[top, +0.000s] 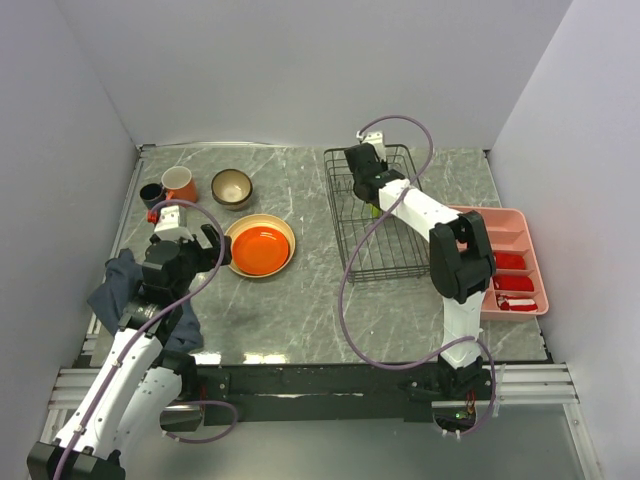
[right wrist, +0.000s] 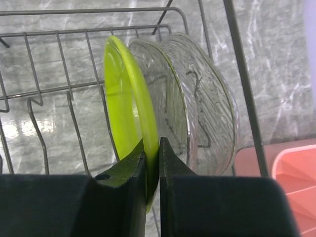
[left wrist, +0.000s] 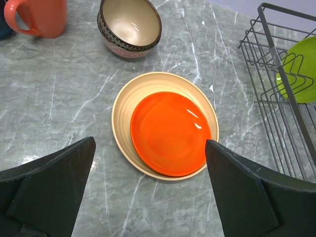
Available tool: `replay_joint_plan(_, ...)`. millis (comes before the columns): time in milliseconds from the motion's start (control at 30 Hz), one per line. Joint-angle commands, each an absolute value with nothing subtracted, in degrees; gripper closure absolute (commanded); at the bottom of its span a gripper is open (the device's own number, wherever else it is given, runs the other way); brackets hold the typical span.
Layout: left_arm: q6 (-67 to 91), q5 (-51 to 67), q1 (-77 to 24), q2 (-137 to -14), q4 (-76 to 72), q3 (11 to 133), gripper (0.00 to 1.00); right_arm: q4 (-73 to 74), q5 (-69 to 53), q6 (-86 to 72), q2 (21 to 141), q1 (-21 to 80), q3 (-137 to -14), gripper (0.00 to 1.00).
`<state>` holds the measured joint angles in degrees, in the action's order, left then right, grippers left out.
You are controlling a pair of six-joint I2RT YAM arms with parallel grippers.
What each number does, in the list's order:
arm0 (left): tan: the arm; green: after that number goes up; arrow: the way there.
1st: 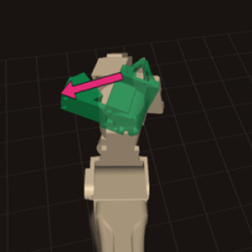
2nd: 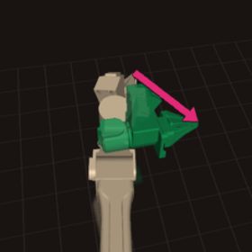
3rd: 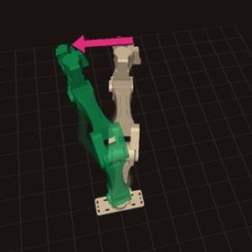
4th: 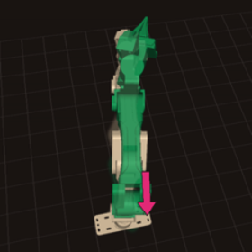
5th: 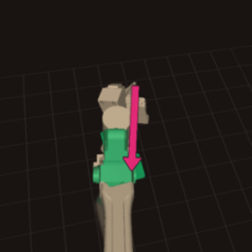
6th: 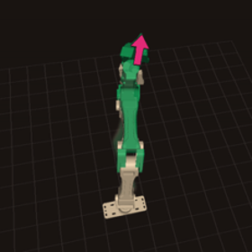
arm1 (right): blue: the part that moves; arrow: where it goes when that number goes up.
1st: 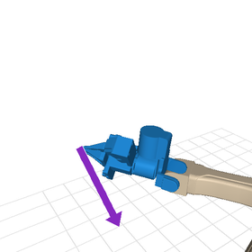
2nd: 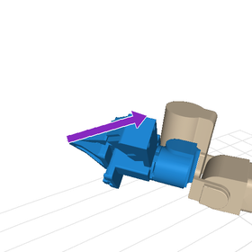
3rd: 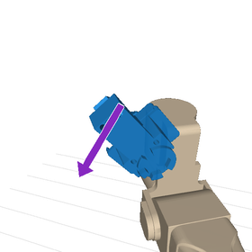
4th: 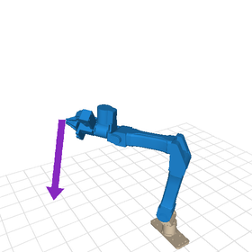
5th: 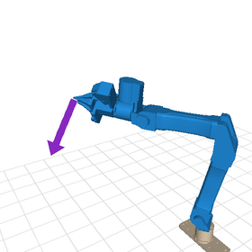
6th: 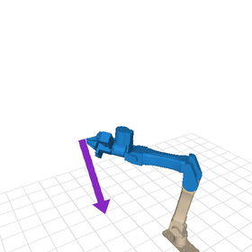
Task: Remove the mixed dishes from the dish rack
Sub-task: Pick up the plate from the dish rack.
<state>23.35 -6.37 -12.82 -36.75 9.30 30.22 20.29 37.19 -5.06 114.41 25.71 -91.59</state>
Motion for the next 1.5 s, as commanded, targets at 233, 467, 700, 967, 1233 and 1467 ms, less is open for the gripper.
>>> replay_joint_plan(233,22.6,-6.0,-12.8,-36.5,6.8,30.2,0.01,12.7,49.7,4.7,110.5,27.6,-92.5,0.97)
replay_joint_plan(467,22.6,-5.8,-12.8,-36.9,6.9,30.4,0.0,10.5,52.3,8.9,109.2,29.3,-93.0,0.97)
replay_joint_plan(700,22.7,-5.2,-12.8,-37.5,6.7,30.4,0.01,10.6,52.9,10.5,106.4,30.9,-92.6,0.97)
replay_joint_plan(967,22.9,-4.5,-13.1,-38.1,6.7,30.3,0.01,12.7,53.2,9.1,100.8,32.2,-91.4,0.97)
replay_joint_plan(1233,24.2,-1.6,-13.6,-40.3,6.8,31.0,0.0,17.7,42.3,-2.3,90.5,32.0,-87.3,0.98)
replay_joint_plan(1467,27.4,3.6,-14.0,-44.6,2.9,32.2,0.0,15.9,27.0,-11.7,80.1,31.1,-79.1,0.97)
